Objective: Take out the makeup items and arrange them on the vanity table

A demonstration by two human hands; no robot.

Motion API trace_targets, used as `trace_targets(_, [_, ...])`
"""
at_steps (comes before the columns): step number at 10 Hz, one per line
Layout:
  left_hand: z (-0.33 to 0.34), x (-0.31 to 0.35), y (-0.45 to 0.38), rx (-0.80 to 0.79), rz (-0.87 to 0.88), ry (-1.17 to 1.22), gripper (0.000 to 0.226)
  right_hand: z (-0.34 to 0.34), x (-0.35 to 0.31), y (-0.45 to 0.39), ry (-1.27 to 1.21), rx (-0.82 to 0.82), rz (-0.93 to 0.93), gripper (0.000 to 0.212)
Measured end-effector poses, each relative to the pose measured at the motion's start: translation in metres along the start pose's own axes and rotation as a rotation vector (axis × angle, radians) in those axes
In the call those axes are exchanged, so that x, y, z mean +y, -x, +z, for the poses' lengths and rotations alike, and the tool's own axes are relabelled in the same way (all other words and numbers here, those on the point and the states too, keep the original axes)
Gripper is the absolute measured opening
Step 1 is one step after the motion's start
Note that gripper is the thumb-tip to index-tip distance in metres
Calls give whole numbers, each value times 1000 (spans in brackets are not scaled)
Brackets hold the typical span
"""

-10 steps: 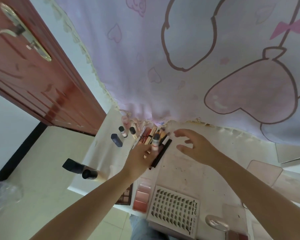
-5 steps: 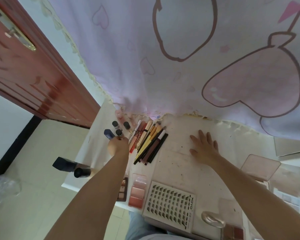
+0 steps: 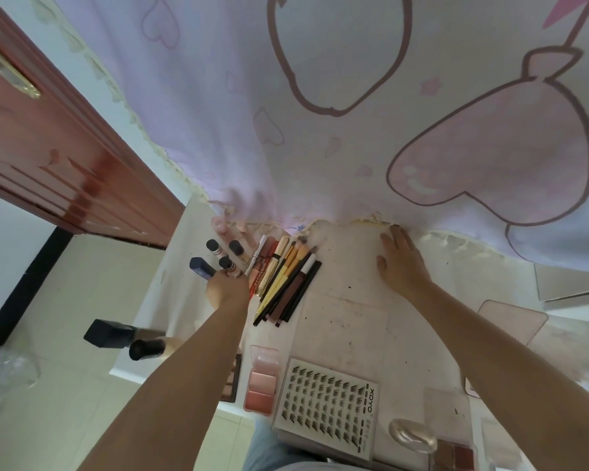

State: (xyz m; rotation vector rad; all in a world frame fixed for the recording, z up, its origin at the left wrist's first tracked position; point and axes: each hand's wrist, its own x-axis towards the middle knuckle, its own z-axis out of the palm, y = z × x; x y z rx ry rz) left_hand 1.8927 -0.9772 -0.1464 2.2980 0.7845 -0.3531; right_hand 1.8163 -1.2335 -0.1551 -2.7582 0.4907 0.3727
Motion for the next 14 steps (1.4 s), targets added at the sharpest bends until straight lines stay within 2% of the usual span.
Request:
trace_targets(1, [-3, 4, 4, -11, -41, 23, 15, -5, -2, -14, 30, 19, -1, 49])
trace_targets(2, [-7, 9, 12, -56, -133, 44, 42, -4, -4, -16, 128, 29, 47, 45])
trace_targets(3, [-8, 8, 26, -92, -168, 83, 53, -4, -2, -14, 218, 26, 47, 38])
trace_targets(4, [-5, 6, 44, -129, -76, 94, 53, -5, 1, -7, 290, 26, -37, 34])
trace_targets(5, [1, 4, 59, -219, 139, 154, 45, 1, 5, 8, 352, 21, -128, 34])
trace_targets(6, [5, 2, 68, -240, 328, 25, 43, 3, -1, 18, 310, 28, -222, 38])
trace_targets(7, [2, -5, 65, -163, 400, -304, 42, 1, -29, 26, 346, 161, -520, 35])
trace_targets(8, [-3, -16, 59, -111, 421, -443, 37, 5, -65, 35, 414, 243, -736, 25])
trace_targets(9, [-8, -21, 54, -93, 456, -469, 37, 18, -87, 35, 452, 230, -803, 13])
trace_targets(10, [-10, -25, 50, -97, 460, -478, 37, 21, -94, 36, 379, 233, -776, 18])
trace_targets(11, [-7, -26, 50, -85, 519, -513, 36, 20, -80, 35, 210, 209, -639, 23])
trace_targets(12, [6, -20, 55, -86, 657, -538, 32, 12, -49, 39, 126, 202, -508, 32])
trace_targets(13, [30, -7, 63, -135, 911, -511, 33, 0, -14, 40, 87, 168, -367, 30])
trace_targets(14, [55, 14, 78, -373, 1050, -649, 45, -11, 13, 42, 4, 160, -209, 32])
